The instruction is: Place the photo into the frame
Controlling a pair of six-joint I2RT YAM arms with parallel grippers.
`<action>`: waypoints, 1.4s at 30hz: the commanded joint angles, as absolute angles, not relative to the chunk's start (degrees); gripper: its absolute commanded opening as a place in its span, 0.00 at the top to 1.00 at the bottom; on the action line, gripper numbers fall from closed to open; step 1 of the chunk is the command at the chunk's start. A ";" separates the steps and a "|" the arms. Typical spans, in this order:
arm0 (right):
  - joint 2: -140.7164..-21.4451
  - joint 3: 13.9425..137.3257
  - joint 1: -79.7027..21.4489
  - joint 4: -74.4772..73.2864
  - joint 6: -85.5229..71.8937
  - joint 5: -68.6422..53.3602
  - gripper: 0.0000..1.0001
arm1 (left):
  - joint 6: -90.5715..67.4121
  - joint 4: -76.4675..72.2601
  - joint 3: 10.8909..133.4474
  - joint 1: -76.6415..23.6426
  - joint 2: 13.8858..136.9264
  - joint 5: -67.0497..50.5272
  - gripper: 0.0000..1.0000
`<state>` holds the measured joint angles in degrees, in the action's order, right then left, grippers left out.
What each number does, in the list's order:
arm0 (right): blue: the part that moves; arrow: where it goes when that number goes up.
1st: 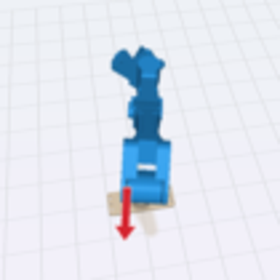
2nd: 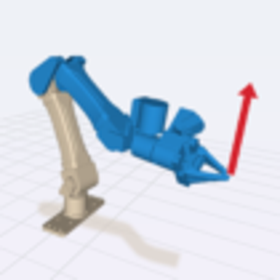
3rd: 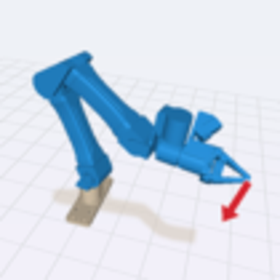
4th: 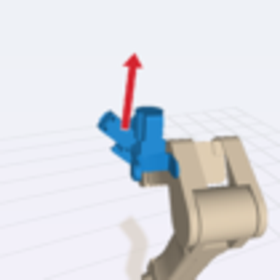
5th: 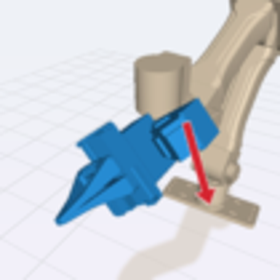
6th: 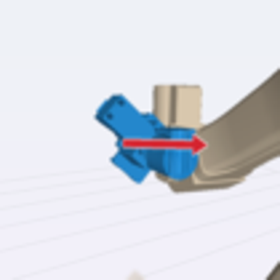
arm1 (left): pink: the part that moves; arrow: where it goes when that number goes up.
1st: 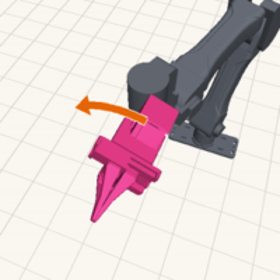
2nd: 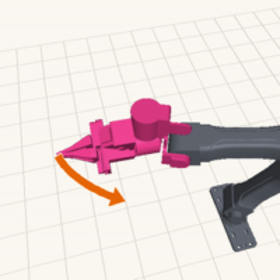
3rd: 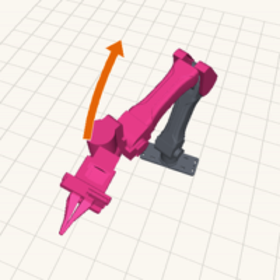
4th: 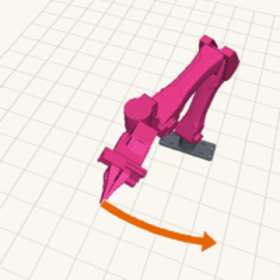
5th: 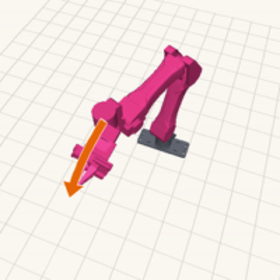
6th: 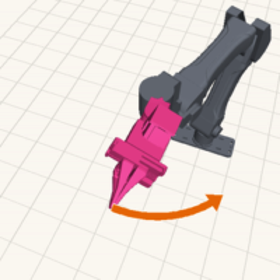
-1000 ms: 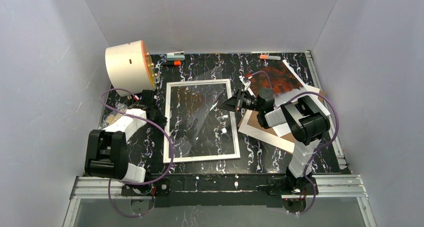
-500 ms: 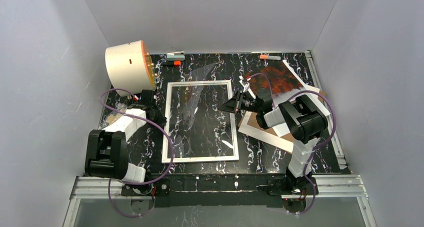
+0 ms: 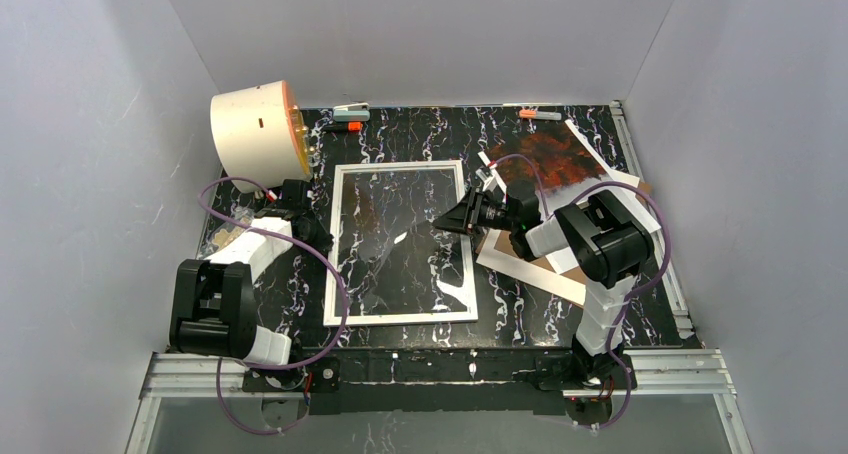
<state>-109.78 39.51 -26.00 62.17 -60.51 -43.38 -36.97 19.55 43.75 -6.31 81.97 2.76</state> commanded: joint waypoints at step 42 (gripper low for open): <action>-113.71 41.41 -25.94 61.08 -57.12 -41.34 0.61 | -29.80 18.39 43.58 -5.98 85.77 -2.49 0.68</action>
<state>-113.01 39.97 -26.00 58.70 -58.13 -41.36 -31.88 16.62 43.83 -6.07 85.12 -2.85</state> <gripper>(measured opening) 0.392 0.332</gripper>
